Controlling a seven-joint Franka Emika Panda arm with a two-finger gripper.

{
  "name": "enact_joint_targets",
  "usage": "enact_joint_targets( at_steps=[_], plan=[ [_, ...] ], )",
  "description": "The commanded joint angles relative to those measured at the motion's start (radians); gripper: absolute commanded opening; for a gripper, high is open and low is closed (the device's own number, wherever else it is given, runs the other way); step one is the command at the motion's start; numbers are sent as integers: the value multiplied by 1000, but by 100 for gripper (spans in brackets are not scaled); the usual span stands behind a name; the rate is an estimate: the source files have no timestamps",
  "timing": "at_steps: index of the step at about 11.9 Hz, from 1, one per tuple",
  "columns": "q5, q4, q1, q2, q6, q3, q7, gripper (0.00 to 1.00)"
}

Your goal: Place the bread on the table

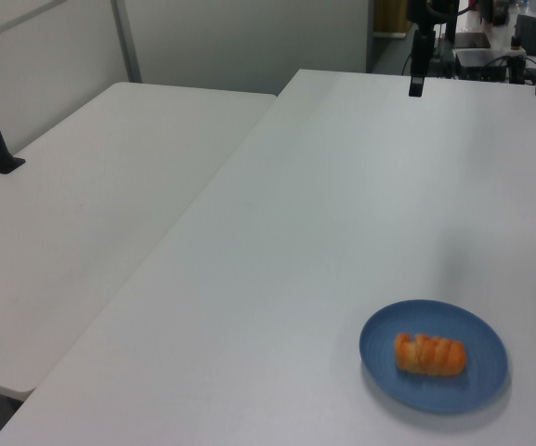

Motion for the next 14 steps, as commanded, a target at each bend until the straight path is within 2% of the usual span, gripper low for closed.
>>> enact_joint_targets(
  at_steps=[1, 10, 14],
  plan=[
    [12, -5, 17, -8, 2, -15, 15, 100],
    [16, -14, 20, -14, 0, -11, 18, 100],
    [19, -23, 84, -17, -124, -5, 27, 100]
  ],
)
